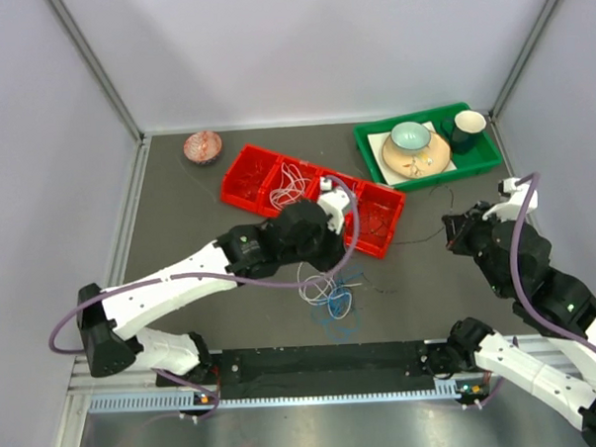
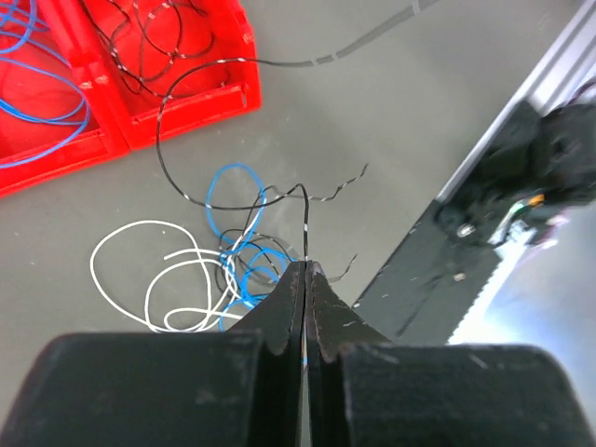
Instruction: Untangle the cables
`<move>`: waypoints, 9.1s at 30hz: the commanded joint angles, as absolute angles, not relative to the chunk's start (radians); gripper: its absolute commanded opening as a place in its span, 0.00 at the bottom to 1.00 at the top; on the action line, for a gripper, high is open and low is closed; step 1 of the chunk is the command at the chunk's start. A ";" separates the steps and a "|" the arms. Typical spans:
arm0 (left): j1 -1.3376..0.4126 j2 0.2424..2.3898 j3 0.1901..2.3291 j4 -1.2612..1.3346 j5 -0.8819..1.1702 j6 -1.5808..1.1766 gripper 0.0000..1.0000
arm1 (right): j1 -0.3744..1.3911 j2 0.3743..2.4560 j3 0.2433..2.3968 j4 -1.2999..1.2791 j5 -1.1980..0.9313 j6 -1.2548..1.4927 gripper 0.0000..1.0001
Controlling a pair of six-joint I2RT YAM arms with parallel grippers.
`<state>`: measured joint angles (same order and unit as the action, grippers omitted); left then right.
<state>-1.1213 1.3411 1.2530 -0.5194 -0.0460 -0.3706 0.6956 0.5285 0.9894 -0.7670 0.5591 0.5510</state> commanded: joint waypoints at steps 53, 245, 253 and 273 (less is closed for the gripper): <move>-0.985 1.562 1.066 -0.075 0.250 -0.726 0.03 | 0.693 0.456 0.476 -0.448 0.070 0.905 0.06; -0.996 0.460 1.175 -0.537 -0.707 -0.462 0.00 | 0.767 0.703 0.767 -0.615 0.509 0.689 0.00; -0.997 0.570 1.095 -0.658 -0.885 -0.598 0.00 | 0.770 0.796 1.057 -0.586 0.404 0.552 0.00; -0.997 0.595 1.049 -0.735 -0.913 -0.692 0.00 | 0.462 1.101 0.971 0.043 -0.094 0.455 0.00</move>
